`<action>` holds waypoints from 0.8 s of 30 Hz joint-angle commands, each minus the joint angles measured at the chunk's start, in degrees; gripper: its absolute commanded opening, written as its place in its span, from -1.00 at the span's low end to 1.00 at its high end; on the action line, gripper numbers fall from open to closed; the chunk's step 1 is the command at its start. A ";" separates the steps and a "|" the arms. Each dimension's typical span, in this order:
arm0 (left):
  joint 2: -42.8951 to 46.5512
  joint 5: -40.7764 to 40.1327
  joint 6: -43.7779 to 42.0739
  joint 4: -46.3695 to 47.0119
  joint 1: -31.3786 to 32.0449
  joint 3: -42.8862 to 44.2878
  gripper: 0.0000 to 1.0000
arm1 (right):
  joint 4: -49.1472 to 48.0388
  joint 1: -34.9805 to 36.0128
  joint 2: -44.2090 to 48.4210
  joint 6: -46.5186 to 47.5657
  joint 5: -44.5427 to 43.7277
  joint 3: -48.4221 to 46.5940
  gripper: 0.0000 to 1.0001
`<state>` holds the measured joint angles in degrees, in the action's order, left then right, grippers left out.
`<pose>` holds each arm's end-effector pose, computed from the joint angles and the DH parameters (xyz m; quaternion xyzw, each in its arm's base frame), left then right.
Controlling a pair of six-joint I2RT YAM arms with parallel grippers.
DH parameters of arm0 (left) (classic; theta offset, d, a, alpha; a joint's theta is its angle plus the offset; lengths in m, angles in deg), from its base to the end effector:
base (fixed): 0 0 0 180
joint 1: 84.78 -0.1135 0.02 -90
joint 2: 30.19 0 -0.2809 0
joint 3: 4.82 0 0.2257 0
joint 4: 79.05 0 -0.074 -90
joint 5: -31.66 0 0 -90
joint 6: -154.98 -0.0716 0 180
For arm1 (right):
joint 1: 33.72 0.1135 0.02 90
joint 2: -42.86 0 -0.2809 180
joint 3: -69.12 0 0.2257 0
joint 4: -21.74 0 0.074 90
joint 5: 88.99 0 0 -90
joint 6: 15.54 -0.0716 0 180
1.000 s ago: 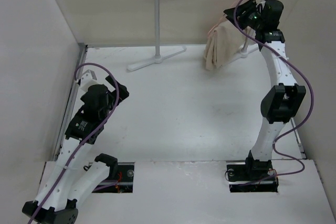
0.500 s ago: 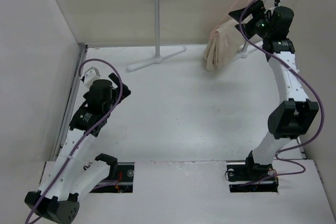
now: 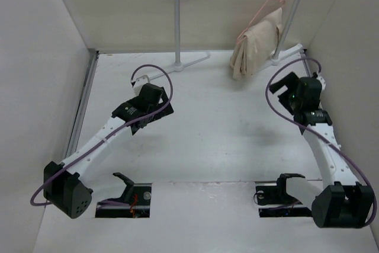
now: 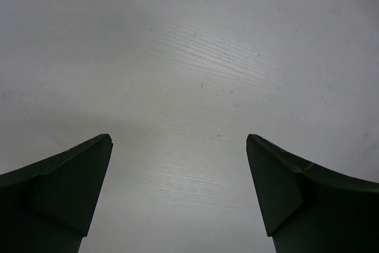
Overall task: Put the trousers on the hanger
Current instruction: Reset both arms
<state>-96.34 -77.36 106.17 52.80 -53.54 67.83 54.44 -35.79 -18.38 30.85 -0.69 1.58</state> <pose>0.2143 -0.1027 0.3018 -0.1454 0.8905 -0.1170 0.4149 0.2393 -0.0108 0.3198 0.3371 0.7801 0.1751 0.4971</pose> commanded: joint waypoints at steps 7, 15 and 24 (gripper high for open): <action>-4.42 0.22 1.35 5.04 7.38 0.25 1.00 | 14.80 1.58 13.75 1.52 -14.92 15.11 1.00; -7.59 2.85 2.40 8.56 9.67 -0.72 1.00 | 16.38 2.11 19.23 -1.04 -13.07 17.32 1.00; -6.62 3.21 2.49 8.83 9.32 -2.04 1.00 | 17.09 2.81 12.98 -0.07 -13.34 13.28 1.00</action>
<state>-104.49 -74.30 107.98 60.98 -44.01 66.71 72.27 -33.63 -5.48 30.72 -12.73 18.96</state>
